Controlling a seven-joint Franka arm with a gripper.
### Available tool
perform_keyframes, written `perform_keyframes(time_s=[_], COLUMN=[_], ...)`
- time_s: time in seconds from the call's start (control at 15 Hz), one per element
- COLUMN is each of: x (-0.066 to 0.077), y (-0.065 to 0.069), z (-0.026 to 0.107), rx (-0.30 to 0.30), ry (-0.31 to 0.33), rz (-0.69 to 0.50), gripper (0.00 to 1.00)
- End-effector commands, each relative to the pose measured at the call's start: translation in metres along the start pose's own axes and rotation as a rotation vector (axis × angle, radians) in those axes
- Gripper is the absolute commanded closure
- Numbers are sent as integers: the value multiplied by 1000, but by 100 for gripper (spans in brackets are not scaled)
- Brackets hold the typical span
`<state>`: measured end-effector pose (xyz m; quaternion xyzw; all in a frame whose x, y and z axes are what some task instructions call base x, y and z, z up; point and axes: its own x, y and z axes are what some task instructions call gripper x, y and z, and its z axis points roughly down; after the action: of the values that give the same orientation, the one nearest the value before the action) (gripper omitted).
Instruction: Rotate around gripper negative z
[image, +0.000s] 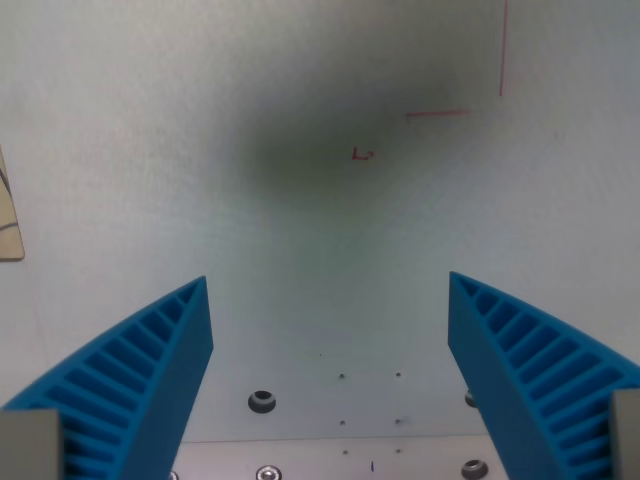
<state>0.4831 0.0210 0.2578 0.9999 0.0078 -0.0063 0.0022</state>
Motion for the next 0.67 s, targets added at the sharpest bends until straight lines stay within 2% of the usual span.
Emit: perform_keyframes(time_s=[0.07,0.67], x=[0,0], y=[1,1], z=[-1,-1], rx=[0,0], ry=[3,3], rz=[-131,-236], gripper=[0,0])
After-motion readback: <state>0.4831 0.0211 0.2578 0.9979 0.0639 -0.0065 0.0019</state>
